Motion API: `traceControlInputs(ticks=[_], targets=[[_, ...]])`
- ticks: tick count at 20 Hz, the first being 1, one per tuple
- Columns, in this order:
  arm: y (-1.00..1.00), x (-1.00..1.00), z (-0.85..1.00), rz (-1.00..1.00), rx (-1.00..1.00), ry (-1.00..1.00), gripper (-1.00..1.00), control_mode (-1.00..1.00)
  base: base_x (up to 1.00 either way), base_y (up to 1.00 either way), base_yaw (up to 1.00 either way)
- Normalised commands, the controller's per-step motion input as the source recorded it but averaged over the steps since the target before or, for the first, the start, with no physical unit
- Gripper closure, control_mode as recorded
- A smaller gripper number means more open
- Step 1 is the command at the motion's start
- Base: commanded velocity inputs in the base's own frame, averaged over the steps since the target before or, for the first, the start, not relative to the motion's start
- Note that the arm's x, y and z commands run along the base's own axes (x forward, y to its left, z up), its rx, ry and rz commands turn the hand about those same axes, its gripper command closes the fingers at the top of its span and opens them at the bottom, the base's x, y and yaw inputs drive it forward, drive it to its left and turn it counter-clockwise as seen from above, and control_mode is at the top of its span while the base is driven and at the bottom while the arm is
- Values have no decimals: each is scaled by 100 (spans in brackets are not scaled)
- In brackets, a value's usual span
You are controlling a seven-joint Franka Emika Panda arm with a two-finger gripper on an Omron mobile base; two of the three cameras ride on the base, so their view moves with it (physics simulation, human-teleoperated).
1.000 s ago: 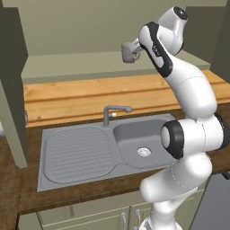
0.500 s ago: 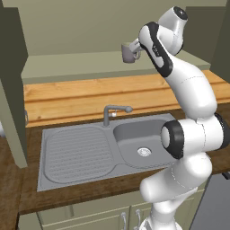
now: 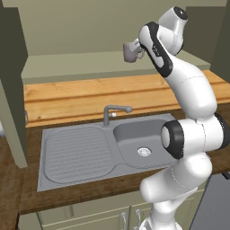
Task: Gather all objects into one cabinet and sort the glasses and bowls to opposite sides.
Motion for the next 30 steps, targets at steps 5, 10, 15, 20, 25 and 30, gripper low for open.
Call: traceControlInputs(ticks=[5, 10, 15, 20, 25, 30], targets=[[0, 0, 0, 0, 0, 0, 100, -100, 0, 0, 0], [0, 0, 0, 0, 0, 0, 100, -100, 0, 0, 0], [0, -2, 0, 0, 0, 0, 100, -100, 0, 0, 0], [0, -51, 10, 0, 0, -14, 100, -100, 0, 0, 0], [4, -65, 20, 0, 0, -21, 100, -100, 0, 0, 0], [13, -66, 4, 1, 0, -15, 100, -100, 0, 0, 0]])
